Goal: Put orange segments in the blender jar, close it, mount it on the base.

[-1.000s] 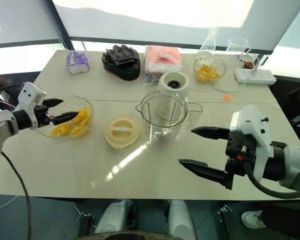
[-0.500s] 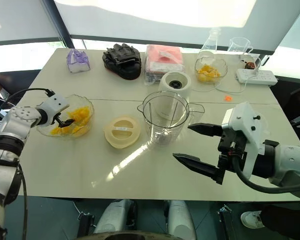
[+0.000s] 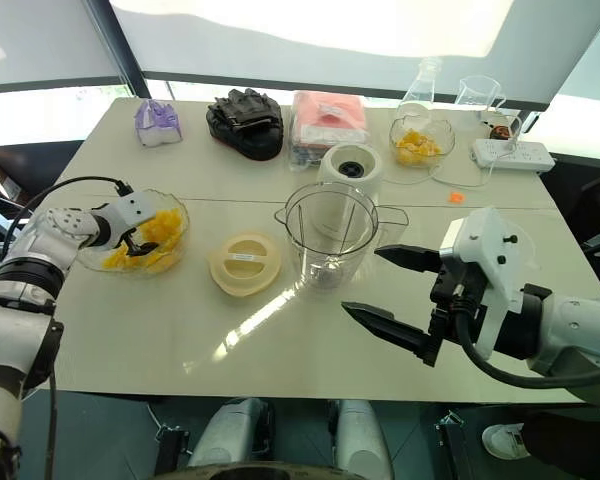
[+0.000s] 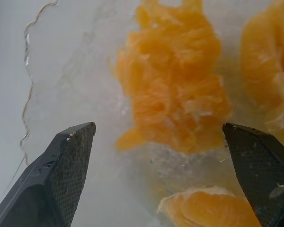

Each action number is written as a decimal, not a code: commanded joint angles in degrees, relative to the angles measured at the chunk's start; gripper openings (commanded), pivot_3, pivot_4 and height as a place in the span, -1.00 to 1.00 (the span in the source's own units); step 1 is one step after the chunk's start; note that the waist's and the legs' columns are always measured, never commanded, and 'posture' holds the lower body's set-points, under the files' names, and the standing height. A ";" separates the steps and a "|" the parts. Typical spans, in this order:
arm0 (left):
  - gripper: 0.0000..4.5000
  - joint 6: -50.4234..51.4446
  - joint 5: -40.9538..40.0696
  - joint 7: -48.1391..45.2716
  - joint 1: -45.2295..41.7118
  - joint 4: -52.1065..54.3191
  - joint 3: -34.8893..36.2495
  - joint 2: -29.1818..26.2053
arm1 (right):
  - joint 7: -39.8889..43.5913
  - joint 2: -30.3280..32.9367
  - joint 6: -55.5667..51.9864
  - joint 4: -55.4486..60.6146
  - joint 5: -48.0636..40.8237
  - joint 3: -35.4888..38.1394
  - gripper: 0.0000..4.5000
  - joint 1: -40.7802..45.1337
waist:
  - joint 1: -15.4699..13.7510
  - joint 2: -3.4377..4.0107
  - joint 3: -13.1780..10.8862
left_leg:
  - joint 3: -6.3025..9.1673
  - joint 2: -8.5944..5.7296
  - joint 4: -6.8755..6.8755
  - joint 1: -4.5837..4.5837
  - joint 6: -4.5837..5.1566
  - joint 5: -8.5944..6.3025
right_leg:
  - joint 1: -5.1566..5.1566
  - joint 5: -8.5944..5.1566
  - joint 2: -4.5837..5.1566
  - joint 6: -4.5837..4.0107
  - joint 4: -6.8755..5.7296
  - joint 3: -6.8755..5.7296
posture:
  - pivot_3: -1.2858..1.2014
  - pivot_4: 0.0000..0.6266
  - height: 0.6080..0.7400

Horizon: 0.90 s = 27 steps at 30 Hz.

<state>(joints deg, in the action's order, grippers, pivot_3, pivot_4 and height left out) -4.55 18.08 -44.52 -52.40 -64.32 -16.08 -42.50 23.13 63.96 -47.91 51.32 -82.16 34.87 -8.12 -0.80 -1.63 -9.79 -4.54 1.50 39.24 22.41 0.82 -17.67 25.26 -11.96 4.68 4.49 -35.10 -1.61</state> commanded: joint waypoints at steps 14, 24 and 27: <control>-0.50 2.36 1.96 -0.22 -1.80 -7.30 -0.55 4.03 | -1.19 -1.03 2.71 0.33 2.40 -0.90 1.00 1.09 | 0.00 0.18 0.22 | 0.06 0.00 0.05 -0.25 0.01 0.01 | -0.28 0.00 -0.03 0.00 -0.05 -0.05 | 0.03 -0.52 1.00; -0.98 2.31 1.62 3.98 -3.58 -7.10 0.85 4.06 | -1.09 -1.24 3.32 -0.53 3.72 -2.20 1.00 1.66 | 0.01 0.19 0.25 | 0.07 0.00 0.05 -0.24 0.01 0.01 | -0.27 0.01 -0.03 0.01 -0.05 -0.05 | 0.03 -0.52 1.00; -0.98 2.49 0.63 3.19 -5.35 -5.03 1.97 2.12 | -0.33 -1.12 3.31 -1.44 4.42 -2.93 1.00 2.44 | 0.06 0.10 0.19 | 0.08 0.00 0.05 -0.20 0.01 0.01 | -0.25 0.00 -0.04 0.01 -0.04 -0.06 | 0.03 -0.52 1.00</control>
<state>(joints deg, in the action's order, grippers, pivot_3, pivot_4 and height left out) -2.56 19.30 -41.20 -55.38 -70.92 -15.81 -38.36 22.34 62.85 -45.80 50.15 -78.14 31.72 -6.33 -0.74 -1.53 -9.60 -4.45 1.50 39.29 22.26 0.82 -17.66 25.05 -11.96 4.63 4.50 -35.14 -1.68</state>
